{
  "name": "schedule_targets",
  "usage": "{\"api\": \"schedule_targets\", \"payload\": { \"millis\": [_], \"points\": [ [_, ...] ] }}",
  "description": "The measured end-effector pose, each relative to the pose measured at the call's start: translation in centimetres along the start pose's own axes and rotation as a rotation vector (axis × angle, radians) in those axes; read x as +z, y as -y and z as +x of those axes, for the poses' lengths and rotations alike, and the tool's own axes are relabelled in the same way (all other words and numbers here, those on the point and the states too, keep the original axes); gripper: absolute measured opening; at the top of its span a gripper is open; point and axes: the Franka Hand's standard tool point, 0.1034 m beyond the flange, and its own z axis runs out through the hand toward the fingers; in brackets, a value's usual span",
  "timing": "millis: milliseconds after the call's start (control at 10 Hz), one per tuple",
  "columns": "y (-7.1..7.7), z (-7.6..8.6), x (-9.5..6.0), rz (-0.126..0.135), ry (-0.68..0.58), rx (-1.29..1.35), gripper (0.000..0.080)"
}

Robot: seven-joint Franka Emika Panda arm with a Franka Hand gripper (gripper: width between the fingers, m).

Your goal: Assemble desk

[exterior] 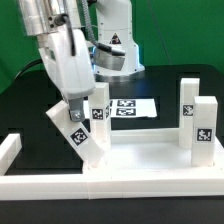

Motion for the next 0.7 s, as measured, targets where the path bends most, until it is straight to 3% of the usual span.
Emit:
{"api": "schedule_targets", "payload": {
  "millis": [500,700],
  "points": [
    [0.6,-3.2,0.3,-0.005,0.008,0.477,0.0295],
    [1.0,-3.8,0.5,0.003,0.004,0.603,0.0294]
  ]
}}
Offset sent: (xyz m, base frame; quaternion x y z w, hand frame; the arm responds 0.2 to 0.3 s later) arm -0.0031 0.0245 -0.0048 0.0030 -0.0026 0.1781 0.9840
